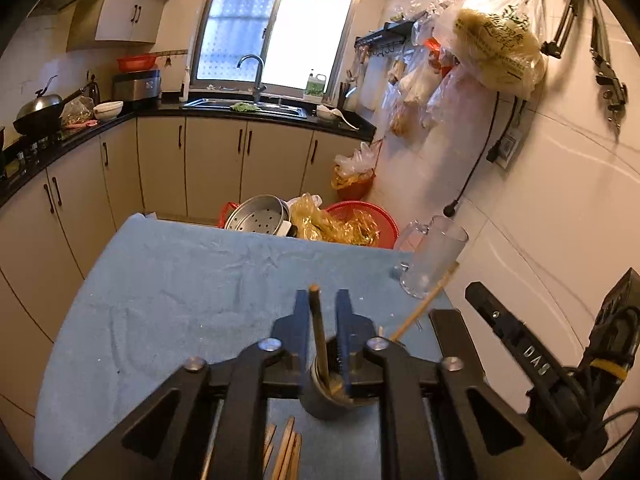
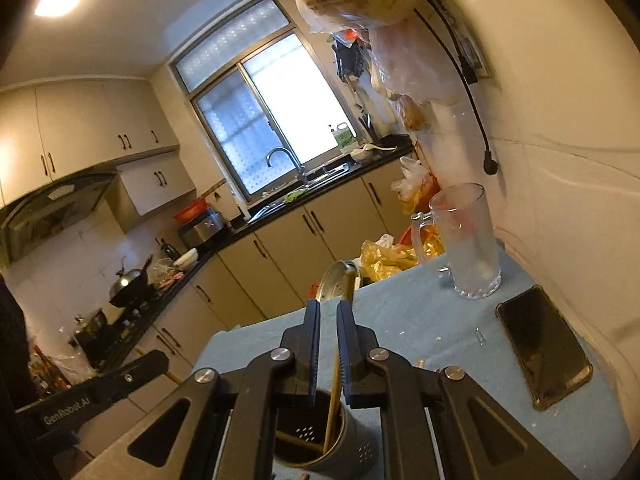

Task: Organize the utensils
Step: 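Lower the right tool's chopstick into the cup and open while the left does likewise, then withdraw both open tools from the cup back over the chopsticks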

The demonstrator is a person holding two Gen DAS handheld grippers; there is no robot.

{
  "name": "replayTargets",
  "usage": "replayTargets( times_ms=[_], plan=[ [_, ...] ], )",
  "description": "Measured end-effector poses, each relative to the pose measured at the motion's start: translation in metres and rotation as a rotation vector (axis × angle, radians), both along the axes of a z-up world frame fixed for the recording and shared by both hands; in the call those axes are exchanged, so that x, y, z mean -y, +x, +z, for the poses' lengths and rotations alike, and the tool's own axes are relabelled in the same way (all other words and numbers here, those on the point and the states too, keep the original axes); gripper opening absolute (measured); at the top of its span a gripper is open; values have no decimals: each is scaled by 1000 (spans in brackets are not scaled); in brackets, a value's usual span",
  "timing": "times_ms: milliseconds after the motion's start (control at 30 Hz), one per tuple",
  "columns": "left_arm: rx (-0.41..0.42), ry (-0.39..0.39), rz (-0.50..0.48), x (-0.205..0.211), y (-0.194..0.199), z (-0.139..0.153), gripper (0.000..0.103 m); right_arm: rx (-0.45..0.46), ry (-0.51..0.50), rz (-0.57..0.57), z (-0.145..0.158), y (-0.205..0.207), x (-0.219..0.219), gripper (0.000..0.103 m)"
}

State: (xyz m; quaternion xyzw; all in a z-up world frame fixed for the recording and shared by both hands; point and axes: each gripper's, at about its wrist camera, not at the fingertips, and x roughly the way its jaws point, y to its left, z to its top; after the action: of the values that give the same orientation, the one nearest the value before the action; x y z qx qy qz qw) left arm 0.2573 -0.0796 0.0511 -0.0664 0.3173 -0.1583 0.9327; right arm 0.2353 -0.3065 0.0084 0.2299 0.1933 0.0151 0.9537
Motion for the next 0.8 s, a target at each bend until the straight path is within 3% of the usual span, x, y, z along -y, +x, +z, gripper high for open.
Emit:
replayTargets(
  times_ms=[33, 67, 100, 200, 267, 367, 667, 800],
  plan=[
    [7, 1, 1, -3, -5, 3, 33, -4, 15, 8, 2, -5, 2, 14],
    [15, 3, 4, -7, -12, 7, 49, -4, 28, 19, 4, -10, 4, 17],
    [28, 1, 6, -12, -22, 11, 58, 0, 40, 28, 8, -19, 5, 18],
    [43, 42, 14, -25, -47, 19, 58, 17, 37, 33, 19, -51, 3, 27],
    [27, 71, 48, -37, -65, 21, 58, 5, 33, 50, 23, -80, -1, 40],
    [4, 25, 55, -62, -95, 25, 58, -8, 39, 67, 21, -116, -7, 63],
    [-23, 102, 172, -110, -190, -7, 61, -103, 61, 137, -7, -191, -37, 64],
    [-108, 32, 201, -134, -210, -26, 61, -156, 49, 185, -16, -200, -55, 64]
  ],
)
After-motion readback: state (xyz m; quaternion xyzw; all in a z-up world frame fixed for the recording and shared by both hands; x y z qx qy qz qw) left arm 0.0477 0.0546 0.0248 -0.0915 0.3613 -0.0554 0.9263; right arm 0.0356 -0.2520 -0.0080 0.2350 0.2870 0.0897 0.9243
